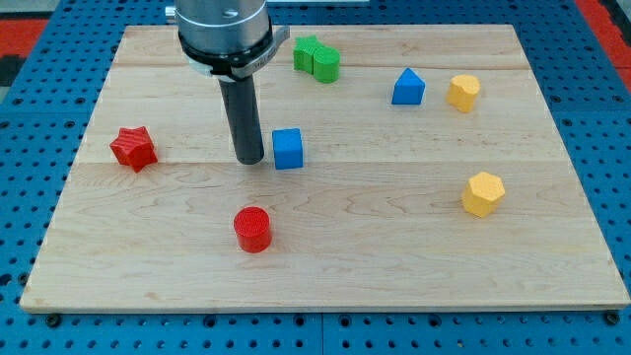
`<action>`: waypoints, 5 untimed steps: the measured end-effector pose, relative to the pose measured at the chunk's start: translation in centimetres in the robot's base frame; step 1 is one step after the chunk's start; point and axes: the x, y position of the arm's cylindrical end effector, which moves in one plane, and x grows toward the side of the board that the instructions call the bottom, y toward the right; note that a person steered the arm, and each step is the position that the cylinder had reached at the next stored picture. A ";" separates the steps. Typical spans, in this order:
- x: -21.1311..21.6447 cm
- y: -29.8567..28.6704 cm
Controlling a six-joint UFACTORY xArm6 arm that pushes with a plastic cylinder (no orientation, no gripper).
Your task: Keep the blue cube at the bottom side of the yellow hexagon
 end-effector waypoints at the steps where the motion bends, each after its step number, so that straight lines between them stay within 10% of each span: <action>1: -1.6 0.7; 5: 1.3 7.2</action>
